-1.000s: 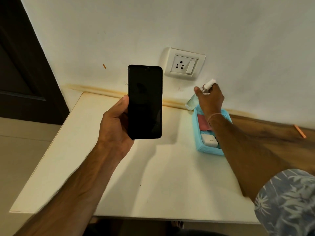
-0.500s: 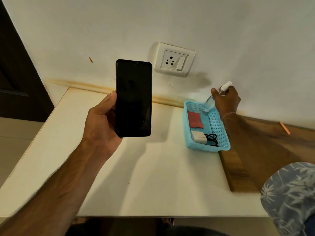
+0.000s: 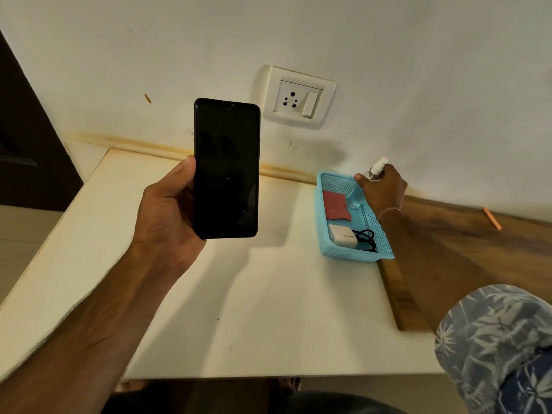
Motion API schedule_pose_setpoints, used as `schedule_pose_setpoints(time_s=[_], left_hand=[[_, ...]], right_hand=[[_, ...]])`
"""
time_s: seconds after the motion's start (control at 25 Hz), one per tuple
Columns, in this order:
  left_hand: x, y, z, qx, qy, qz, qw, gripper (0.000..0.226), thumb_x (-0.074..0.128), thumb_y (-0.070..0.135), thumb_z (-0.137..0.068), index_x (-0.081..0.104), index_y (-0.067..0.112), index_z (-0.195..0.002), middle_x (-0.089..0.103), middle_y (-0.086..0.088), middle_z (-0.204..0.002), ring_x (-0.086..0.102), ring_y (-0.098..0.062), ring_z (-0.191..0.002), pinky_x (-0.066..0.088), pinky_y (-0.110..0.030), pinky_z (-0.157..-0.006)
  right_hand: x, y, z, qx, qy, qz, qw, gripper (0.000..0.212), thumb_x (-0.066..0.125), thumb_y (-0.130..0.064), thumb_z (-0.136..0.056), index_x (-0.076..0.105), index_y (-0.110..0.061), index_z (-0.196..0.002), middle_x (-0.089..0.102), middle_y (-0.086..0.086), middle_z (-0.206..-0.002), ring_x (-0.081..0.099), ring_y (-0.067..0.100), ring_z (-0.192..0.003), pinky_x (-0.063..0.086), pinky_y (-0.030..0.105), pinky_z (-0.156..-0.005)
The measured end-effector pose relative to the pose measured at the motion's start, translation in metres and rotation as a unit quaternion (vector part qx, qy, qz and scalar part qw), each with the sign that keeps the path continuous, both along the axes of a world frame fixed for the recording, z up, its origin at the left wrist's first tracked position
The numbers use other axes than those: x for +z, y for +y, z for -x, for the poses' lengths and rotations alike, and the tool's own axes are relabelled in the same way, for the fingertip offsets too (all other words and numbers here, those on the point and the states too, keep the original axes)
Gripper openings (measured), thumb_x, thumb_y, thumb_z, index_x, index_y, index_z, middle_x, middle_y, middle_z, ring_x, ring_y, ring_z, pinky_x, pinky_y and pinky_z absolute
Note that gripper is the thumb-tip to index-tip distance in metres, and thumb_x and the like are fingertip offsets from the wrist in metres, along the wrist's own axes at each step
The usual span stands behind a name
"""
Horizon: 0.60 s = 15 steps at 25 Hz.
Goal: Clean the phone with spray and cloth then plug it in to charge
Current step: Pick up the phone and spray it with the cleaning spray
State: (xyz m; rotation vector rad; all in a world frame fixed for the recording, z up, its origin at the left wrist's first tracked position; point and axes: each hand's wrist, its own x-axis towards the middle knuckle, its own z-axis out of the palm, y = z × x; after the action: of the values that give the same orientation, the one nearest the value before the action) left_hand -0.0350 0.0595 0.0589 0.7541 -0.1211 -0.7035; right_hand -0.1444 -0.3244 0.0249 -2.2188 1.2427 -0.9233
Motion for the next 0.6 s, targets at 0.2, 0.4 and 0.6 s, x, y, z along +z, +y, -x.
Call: schedule_pose_setpoints(time_s=[0.2, 0.4, 0.6], left_hand=[[0.001, 0.000, 0.001, -0.004, 0.004, 0.005, 1.000, 0.040, 0.049, 0.031, -0.105, 0.064, 0.014, -0.138, 0.071, -0.008, -0.127, 0.069, -0.033, -0.118, 0.058, -0.050, -0.092], [0.004, -0.001, 0.003, -0.006, 0.002, 0.009, 1.000, 0.040, 0.050, 0.030, -0.104, 0.063, 0.011, -0.137, 0.072, -0.006, -0.120, 0.070, -0.032, -0.117, 0.059, -0.049, -0.093], [0.008, 0.001, 0.006, -0.004, 0.001, 0.011, 1.000, 0.037, 0.048, 0.029, -0.105, 0.066, 0.013, -0.134, 0.073, -0.005, -0.121, 0.070, -0.031, -0.117, 0.060, -0.046, -0.090]], right_hand=[[0.001, -0.001, 0.004, 0.016, 0.006, -0.014, 1.000, 0.042, 0.083, -0.033, -0.071, 0.062, -0.008, -0.097, 0.067, 0.005, -0.098, 0.062, 0.024, -0.089, 0.053, 0.033, -0.080], [0.015, 0.001, 0.017, 0.046, 0.030, -0.069, 0.996, 0.059, 0.084, -0.033, -0.071, 0.054, -0.010, -0.116, 0.064, 0.007, -0.113, 0.060, 0.023, -0.101, 0.046, 0.027, -0.080], [0.040, 0.020, 0.047, 0.065, 0.028, -0.060, 0.996, 0.084, 0.086, -0.030, -0.068, 0.035, -0.021, -0.134, 0.050, 0.008, -0.128, 0.054, 0.024, -0.111, 0.048, 0.040, -0.094]])
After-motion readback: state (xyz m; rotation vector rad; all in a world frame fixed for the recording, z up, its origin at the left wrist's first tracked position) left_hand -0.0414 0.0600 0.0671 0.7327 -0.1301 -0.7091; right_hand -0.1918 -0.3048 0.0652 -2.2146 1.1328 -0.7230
